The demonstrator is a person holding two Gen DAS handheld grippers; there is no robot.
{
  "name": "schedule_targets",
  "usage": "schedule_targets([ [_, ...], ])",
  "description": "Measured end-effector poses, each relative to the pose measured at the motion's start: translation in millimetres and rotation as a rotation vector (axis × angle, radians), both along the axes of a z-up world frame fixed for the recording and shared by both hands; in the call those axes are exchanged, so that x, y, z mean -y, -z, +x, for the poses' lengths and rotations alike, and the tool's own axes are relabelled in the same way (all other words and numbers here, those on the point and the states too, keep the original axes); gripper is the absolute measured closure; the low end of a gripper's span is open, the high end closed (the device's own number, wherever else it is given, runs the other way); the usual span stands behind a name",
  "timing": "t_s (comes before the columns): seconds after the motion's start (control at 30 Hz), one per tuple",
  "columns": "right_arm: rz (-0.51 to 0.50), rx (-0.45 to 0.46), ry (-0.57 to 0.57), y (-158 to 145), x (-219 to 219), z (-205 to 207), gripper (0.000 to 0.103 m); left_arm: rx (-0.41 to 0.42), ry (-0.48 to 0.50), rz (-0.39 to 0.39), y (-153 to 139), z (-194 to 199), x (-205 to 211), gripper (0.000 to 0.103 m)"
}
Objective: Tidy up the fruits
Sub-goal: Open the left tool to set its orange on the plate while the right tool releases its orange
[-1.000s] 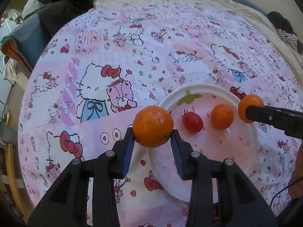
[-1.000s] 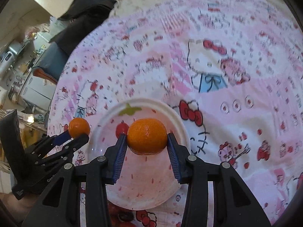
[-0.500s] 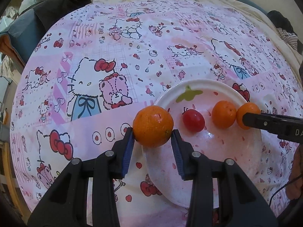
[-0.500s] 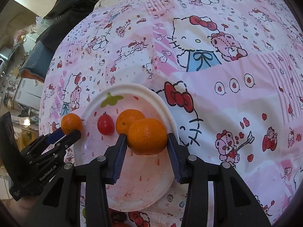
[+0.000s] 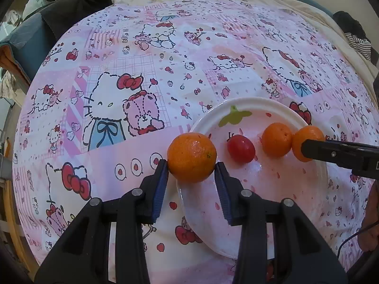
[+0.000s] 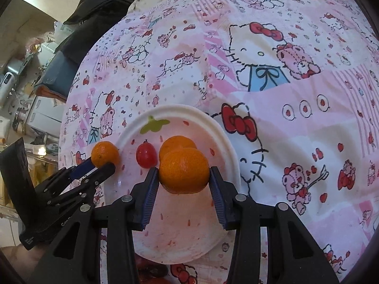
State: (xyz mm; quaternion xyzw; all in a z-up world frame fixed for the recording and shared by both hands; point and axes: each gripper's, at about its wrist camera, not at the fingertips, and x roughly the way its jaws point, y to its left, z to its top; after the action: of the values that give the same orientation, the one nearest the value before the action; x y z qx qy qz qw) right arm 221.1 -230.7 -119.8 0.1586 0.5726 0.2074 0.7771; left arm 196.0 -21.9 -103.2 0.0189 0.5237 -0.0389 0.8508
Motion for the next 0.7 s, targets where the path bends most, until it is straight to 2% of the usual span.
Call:
schedule_targets([
  [0.27, 0.008, -0.031, 0.013, 5, 1, 1, 0.055, -0.006, 0.01, -0.033, -2, 1, 2, 0.064],
  [0.3, 0.011, -0.037, 0.017, 5, 2, 1, 0.05, -0.008, 0.016, -0.034, -2, 1, 3, 0.059],
  [0.33, 0.019, -0.037, 0.024, 4, 3, 1, 0.037, -0.007, 0.02, -0.027, -3, 1, 5, 0.056],
  [0.4, 0.033, -0.023, 0.038, 0, 5, 0, 0.022, 0.0, 0.021, -0.017, -4, 0, 8, 0.04],
  [0.43, 0.03, -0.01, 0.042, -3, 6, 0, 0.018, 0.006, 0.024, -0.019, -5, -1, 8, 0.038],
  [0.7, 0.036, 0.017, 0.034, -15, 4, 0, 0.017, 0.019, 0.019, -0.017, -11, 0, 6, 0.037],
])
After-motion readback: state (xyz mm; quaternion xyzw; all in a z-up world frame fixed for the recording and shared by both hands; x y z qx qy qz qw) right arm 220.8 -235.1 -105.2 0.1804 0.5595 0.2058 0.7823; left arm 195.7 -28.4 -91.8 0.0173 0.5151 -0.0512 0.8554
